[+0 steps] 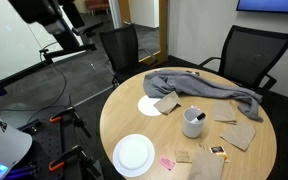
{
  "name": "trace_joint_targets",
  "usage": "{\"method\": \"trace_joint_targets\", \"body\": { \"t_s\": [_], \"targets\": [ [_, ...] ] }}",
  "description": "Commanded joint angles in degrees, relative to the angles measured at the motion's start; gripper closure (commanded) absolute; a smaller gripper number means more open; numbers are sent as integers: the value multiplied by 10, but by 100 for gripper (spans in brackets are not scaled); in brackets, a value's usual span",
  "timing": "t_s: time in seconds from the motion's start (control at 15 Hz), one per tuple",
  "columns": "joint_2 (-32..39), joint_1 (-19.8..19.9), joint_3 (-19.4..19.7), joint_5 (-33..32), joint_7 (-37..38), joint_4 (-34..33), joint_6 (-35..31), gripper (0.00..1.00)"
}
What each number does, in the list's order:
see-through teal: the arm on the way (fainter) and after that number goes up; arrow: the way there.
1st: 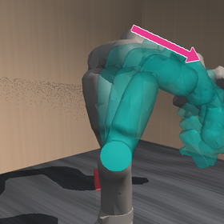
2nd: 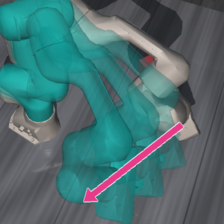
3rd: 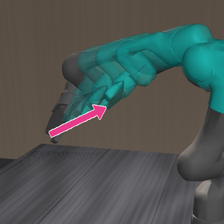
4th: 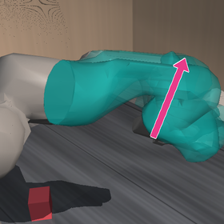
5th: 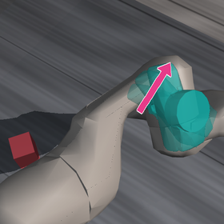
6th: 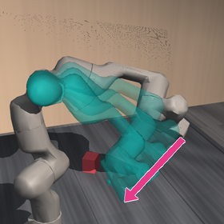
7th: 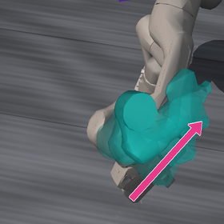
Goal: Pick up the pen from the white cup and put it on the table.
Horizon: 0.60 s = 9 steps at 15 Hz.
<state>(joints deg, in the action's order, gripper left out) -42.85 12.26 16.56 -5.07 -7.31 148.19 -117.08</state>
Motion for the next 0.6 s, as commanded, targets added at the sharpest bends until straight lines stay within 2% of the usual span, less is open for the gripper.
{"method": "trace_joint_targets", "body": {
  "t_s": [0.0,0.53],
  "targets": [
    [2,6,-5,5,-4,-1,1,0],
    [24,0,-2,13,0,-10,-14,0]
  ]
}}
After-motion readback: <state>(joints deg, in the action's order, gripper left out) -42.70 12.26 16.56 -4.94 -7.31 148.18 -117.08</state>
